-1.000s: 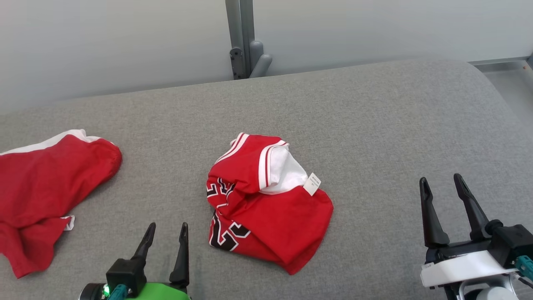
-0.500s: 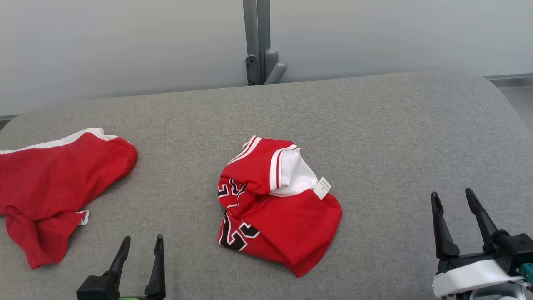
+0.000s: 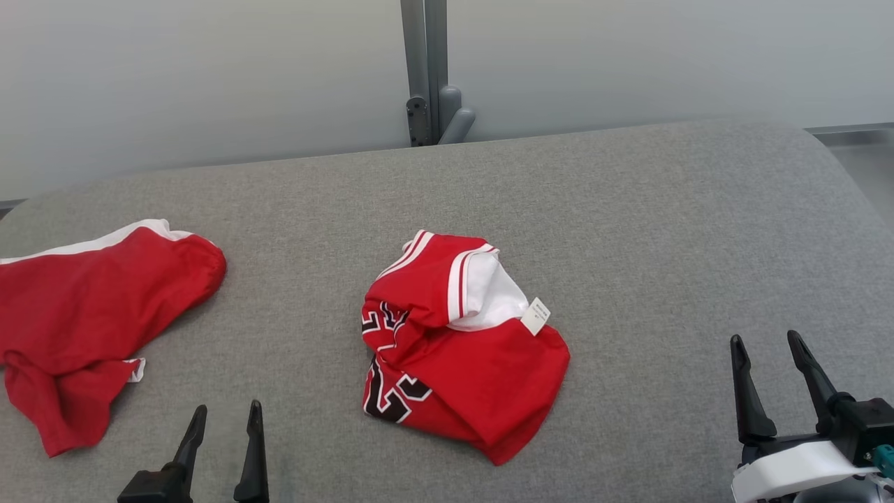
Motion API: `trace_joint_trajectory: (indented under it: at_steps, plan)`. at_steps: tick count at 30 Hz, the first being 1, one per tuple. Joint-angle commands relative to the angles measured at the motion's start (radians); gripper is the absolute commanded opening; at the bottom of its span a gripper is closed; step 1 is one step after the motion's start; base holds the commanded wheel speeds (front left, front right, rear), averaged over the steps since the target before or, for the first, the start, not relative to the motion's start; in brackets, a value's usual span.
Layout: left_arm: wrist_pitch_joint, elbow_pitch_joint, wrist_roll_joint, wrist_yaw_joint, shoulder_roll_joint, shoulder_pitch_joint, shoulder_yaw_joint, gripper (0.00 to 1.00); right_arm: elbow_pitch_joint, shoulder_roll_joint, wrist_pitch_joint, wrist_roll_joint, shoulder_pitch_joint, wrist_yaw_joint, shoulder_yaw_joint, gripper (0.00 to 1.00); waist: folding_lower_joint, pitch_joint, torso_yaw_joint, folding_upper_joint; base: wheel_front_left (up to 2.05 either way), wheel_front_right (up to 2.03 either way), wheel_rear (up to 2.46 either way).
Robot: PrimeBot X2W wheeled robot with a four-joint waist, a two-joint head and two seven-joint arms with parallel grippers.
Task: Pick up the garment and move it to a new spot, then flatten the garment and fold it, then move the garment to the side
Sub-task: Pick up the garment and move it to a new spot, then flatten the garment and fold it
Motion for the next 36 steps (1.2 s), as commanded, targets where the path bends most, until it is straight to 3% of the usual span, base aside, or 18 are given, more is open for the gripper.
trace_joint_trajectory:
  at_steps: [1,22,27,36]
  plan:
    - [-0.003,-0.001,0.012,-0.006,-0.001,0.007,0.005,1.0,0.003,-0.005,-0.003,-0.004,0.0,0.0,-0.002,1.0,0.0,0.0,-0.001,-0.0001,0.0,0.0,0.0]
    - [-0.003,-0.025,0.06,-0.031,-0.028,-0.035,0.009,1.0,-0.001,-0.008,-0.003,0.012,-0.028,0.0,0.025,1.0,0.0,0.02,-0.033,-0.0001,0.0,0.0,0.0]
    - [-0.001,-0.038,0.082,-0.033,-0.03,-0.094,-0.057,1.0,-0.015,-0.009,-0.003,0.02,-0.057,0.0,0.041,1.0,0.0,0.06,-0.069,-0.0001,0.0,0.0,0.0]
    - [0.126,-0.016,0.097,-0.034,-0.033,-0.262,-0.22,1.0,-0.014,-0.001,-0.003,0.038,-0.075,0.0,0.047,1.0,0.0,0.102,-0.119,-0.0001,0.0,0.0,0.0]
